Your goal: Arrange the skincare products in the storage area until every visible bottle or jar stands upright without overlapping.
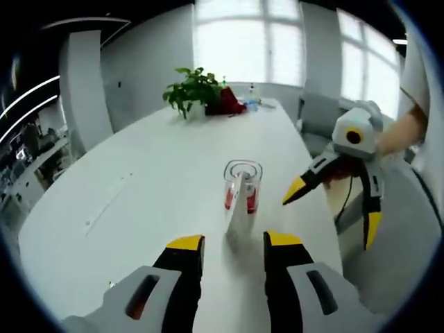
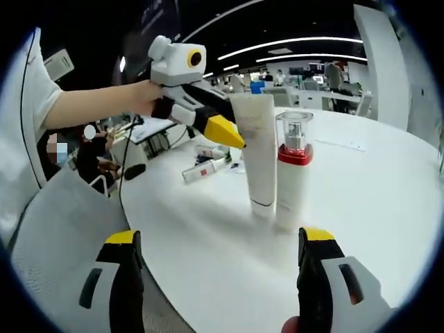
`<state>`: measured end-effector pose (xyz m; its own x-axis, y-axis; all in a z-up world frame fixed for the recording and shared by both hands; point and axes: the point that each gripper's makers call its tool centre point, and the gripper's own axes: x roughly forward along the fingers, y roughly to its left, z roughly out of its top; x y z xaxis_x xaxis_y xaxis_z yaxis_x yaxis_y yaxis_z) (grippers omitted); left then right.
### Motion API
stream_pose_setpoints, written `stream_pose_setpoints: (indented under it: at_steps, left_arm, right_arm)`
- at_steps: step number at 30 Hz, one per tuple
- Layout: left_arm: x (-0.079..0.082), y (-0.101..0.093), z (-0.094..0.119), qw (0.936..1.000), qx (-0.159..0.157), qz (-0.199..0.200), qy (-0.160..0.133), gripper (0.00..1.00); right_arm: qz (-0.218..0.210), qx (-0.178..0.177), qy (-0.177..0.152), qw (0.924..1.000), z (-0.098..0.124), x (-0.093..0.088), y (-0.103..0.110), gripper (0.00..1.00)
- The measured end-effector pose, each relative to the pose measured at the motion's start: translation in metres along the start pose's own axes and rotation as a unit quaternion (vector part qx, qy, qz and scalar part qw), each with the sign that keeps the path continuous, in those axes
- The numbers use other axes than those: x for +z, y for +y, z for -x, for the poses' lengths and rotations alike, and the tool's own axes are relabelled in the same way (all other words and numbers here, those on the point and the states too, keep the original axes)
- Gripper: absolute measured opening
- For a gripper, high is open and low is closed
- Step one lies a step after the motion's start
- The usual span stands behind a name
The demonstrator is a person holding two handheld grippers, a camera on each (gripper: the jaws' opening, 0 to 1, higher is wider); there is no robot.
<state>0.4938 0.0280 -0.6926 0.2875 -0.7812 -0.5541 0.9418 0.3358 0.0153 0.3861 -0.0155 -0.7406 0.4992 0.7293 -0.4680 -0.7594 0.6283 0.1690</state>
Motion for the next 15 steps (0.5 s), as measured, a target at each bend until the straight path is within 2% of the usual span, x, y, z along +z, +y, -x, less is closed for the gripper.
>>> stream_pose_setpoints:
  at_steps: [8, 15]
  left_arm:
    - [-0.017, 0.004, 0.023, 0.9989, 0.032, 0.033, 0.004, 0.48]
    - [-0.037, -0.003, 0.045, 0.9962, 0.055, 0.066, 0.017, 0.56]
  right_arm:
    - [0.001, -0.002, -0.002, 1.0000, -0.002, 0.004, 0.002, 0.92]
    - [0.003, 0.001, -0.002, 1.0000, -0.003, 0.003, 0.006, 0.92]
